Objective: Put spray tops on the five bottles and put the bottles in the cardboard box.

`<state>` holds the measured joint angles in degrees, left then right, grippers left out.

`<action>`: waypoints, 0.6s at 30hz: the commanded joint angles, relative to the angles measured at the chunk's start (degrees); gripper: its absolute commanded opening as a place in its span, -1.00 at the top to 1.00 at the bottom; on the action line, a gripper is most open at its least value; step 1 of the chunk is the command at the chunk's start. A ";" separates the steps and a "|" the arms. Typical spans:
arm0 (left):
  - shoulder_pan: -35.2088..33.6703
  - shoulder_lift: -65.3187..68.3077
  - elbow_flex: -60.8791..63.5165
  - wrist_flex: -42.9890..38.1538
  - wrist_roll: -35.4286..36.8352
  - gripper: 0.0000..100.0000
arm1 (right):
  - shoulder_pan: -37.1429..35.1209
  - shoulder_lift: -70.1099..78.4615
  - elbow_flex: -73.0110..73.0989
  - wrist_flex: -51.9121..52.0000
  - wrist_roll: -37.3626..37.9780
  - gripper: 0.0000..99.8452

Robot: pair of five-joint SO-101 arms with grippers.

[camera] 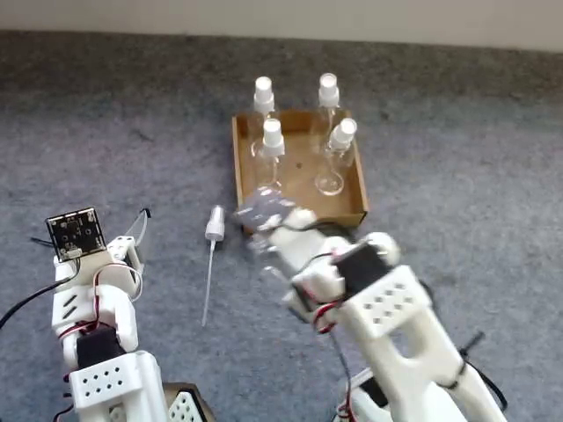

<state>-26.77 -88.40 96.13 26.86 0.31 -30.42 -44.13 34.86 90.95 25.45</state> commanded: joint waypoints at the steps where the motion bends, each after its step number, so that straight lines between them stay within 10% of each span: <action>1: -0.75 -0.31 1.54 -1.58 0.09 0.37 | 23.16 -4.70 -3.65 1.27 12.22 0.98; 8: -0.75 -0.31 1.54 -1.58 0.09 0.37 | 52.88 -4.44 10.07 -24.40 24.09 0.98; 18: -0.75 -0.04 1.54 -1.58 0.09 0.37 | 58.24 25.36 7.96 -40.84 23.03 0.98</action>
<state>-26.77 -88.40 96.13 26.86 0.31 26.11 -28.13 51.21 52.09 48.92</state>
